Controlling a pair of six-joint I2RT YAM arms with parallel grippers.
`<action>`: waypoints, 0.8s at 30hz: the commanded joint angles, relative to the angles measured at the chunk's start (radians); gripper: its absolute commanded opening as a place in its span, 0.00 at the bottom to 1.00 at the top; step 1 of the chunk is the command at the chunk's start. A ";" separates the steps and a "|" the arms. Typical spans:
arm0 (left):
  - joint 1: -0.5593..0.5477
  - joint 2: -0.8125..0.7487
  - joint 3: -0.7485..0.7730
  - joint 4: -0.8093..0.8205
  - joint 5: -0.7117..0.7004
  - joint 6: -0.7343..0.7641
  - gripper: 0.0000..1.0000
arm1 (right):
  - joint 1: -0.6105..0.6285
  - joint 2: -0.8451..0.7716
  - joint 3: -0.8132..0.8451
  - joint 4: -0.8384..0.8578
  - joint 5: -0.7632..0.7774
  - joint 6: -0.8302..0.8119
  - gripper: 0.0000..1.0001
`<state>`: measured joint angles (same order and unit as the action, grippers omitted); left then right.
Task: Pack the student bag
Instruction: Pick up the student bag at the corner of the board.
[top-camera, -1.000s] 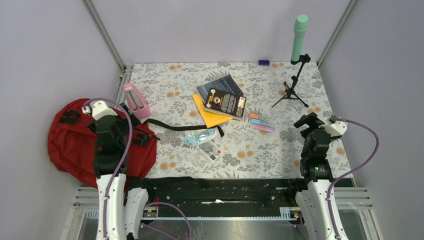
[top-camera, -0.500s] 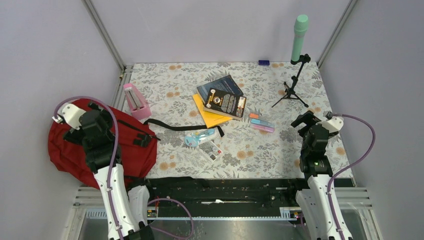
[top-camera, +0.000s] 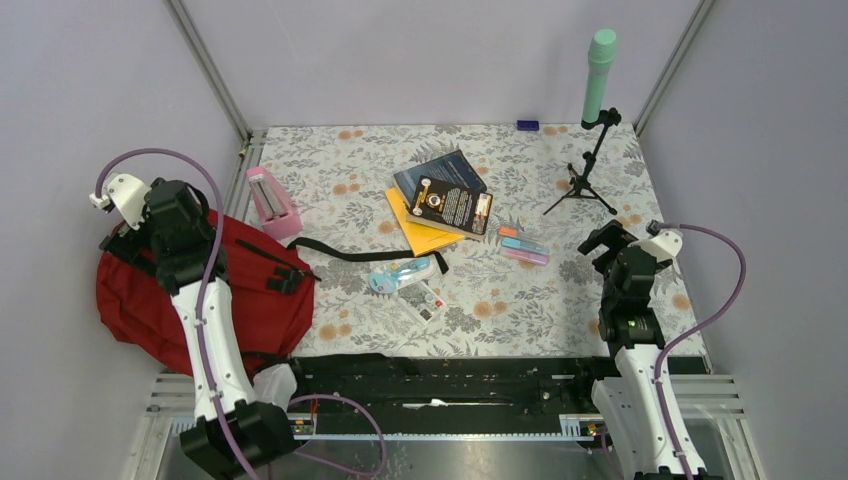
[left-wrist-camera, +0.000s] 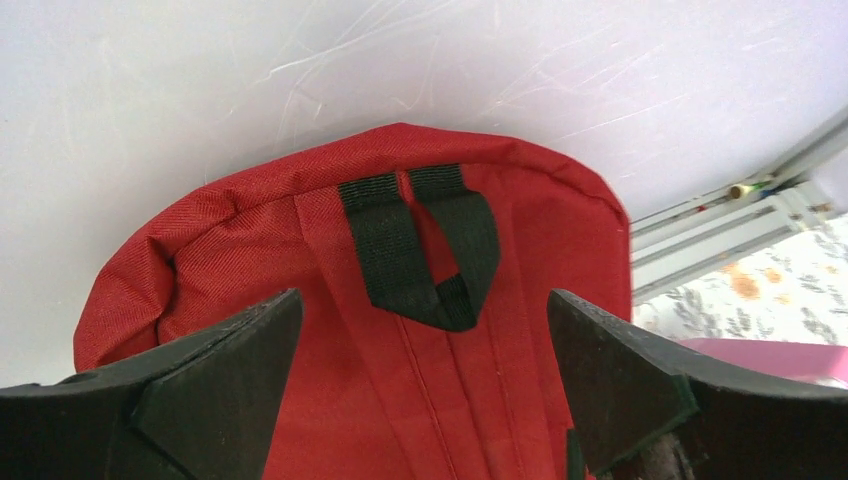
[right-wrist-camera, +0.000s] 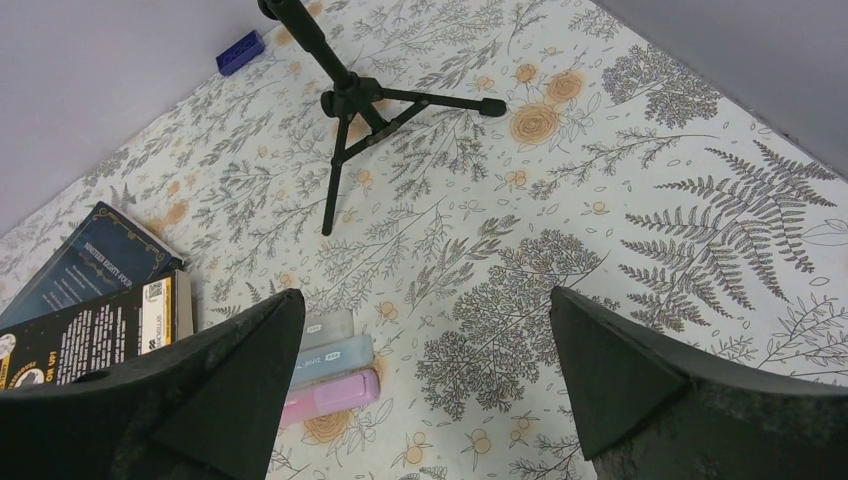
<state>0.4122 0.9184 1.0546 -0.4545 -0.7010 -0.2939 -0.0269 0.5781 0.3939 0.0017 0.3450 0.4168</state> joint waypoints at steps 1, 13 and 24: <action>0.036 0.039 0.044 0.052 -0.073 0.020 0.99 | 0.003 0.002 0.053 0.020 -0.016 0.003 1.00; 0.121 0.062 0.008 0.075 0.027 -0.023 0.89 | 0.003 0.028 0.063 0.019 -0.024 0.003 0.94; 0.138 0.097 0.012 0.056 0.121 -0.048 0.70 | 0.003 0.036 0.058 0.026 -0.035 0.013 0.95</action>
<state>0.5419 1.0111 1.0534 -0.4290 -0.6346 -0.3279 -0.0269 0.6106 0.4122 0.0044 0.3237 0.4179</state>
